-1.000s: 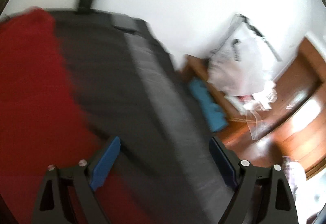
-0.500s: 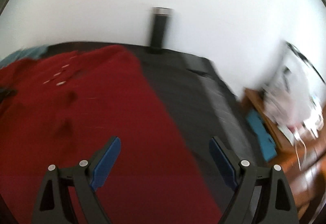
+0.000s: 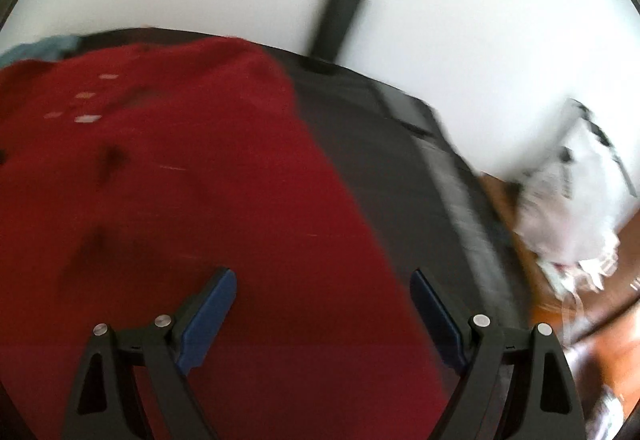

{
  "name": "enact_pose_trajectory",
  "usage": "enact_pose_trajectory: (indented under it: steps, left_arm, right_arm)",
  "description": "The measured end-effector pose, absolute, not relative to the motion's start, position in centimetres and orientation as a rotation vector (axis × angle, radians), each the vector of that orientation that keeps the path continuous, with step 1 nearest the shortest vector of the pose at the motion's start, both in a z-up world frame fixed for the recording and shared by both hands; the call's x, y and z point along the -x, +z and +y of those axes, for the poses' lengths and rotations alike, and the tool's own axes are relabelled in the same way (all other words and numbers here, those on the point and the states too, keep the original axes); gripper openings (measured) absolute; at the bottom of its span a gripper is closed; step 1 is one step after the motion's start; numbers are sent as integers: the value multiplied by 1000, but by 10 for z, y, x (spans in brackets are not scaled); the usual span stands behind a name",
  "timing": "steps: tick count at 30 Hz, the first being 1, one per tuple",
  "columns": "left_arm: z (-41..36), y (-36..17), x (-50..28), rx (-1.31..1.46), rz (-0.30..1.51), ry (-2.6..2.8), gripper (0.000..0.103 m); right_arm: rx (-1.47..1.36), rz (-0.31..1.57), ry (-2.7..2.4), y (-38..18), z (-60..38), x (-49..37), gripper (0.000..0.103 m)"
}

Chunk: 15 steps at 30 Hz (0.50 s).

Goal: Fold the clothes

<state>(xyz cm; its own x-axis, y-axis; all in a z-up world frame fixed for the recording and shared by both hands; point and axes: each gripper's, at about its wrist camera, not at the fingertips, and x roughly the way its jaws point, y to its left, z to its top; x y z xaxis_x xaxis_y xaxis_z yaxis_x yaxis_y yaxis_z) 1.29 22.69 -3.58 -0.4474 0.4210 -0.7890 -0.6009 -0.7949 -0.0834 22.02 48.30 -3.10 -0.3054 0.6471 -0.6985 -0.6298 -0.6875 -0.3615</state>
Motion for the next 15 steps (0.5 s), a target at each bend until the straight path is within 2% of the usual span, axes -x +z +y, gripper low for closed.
enact_pose_trajectory:
  steps: [4,8,10,15]
  left_arm:
    - [230,-37,-14,1143,289,2223,100]
    - [231,-37,-15,1145,300,2223,101]
    - [231,-37,-16,1145,298,2222,101]
    - [232,-36,-15,1146,291,2221,101]
  right_arm:
    - [1055,137,2092,-24,498,-242,89]
    - [984,284,2270,-7,487,-256,89]
    - [1017,241,2340,-3,471,-241,89]
    - [1180,-61,2296,-24,441,-202,89]
